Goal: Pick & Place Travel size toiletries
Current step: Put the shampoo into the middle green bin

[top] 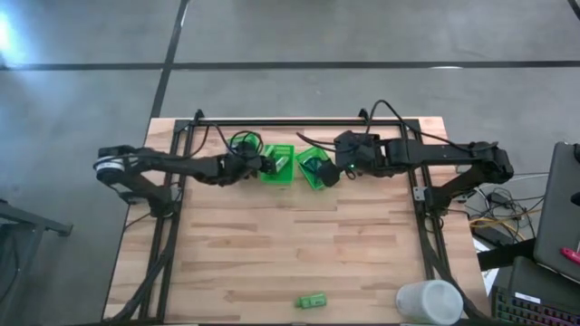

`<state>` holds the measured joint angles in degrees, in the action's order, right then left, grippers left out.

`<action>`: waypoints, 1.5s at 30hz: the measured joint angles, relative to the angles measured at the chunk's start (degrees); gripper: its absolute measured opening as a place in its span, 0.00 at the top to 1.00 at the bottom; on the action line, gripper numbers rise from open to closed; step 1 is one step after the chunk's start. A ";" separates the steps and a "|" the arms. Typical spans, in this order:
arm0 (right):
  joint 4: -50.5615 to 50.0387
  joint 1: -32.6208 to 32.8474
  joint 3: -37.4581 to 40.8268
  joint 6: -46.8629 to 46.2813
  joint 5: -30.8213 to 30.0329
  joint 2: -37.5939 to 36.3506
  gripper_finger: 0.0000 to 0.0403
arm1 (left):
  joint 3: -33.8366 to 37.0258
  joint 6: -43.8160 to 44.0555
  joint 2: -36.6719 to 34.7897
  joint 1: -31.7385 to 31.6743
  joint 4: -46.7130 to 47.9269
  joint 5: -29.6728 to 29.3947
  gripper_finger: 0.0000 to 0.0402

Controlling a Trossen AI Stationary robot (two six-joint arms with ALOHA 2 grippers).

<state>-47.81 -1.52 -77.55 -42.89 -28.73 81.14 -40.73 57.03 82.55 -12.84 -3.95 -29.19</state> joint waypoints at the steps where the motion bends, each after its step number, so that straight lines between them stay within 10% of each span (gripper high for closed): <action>1: 0.03 0.00 0.23 -0.24 0.01 0.00 0.17 | 0.02 -0.13 0.55 0.00 -0.19 0.37 0.71; 21: -0.26 2.08 2.17 5.19 6.92 -0.07 0.13 | -6.50 -8.23 3.75 1.69 2.46 2.91 0.41; 31: 0.48 14.50 3.29 19.58 26.80 7.63 0.13 | -5.89 -43.01 -7.06 14.55 4.19 32.81 0.39; 37: 0.07 24.48 3.03 23.86 30.26 14.95 0.11 | -5.84 -49.33 -7.54 29.66 6.89 24.26 0.39; 45: 7.31 33.93 1.38 20.38 30.28 21.35 0.17 | -5.86 -36.19 -6.13 38.77 6.53 10.30 0.39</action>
<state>-40.50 32.41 -76.17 -22.51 1.55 102.50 -46.59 20.84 76.42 25.93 2.57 -18.89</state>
